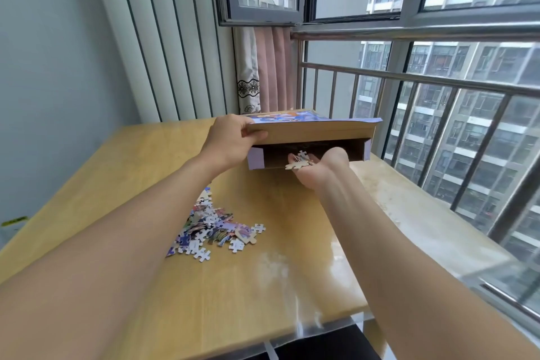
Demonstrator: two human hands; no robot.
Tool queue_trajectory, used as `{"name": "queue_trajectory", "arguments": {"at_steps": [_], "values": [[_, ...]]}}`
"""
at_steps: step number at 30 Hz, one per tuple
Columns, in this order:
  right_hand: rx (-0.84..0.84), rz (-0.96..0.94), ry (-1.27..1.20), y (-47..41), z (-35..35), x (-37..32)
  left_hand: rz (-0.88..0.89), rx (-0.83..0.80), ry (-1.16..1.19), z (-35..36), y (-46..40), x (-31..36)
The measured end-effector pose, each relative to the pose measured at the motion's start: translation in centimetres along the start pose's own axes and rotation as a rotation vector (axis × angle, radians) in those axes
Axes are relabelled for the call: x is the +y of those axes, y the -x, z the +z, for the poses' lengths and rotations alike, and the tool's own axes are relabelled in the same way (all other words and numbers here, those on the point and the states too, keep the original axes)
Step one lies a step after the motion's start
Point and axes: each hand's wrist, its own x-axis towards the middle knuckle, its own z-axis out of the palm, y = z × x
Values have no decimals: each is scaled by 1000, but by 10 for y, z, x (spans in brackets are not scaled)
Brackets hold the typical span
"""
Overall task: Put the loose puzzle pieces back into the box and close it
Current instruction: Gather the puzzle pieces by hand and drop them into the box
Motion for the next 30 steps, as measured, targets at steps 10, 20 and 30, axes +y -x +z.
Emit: {"name": "queue_trajectory", "arguments": {"at_steps": [10,20,30], "values": [[-136,-142,-36,-13,48,0,45,-24,89,-16,-15,31],[-487,-661,1361,-18,5,-31,4,43,175,-24,-11,27],[-561,-2033,1797,-25,35,-66,-27,237,301,-56,-31,58]]}}
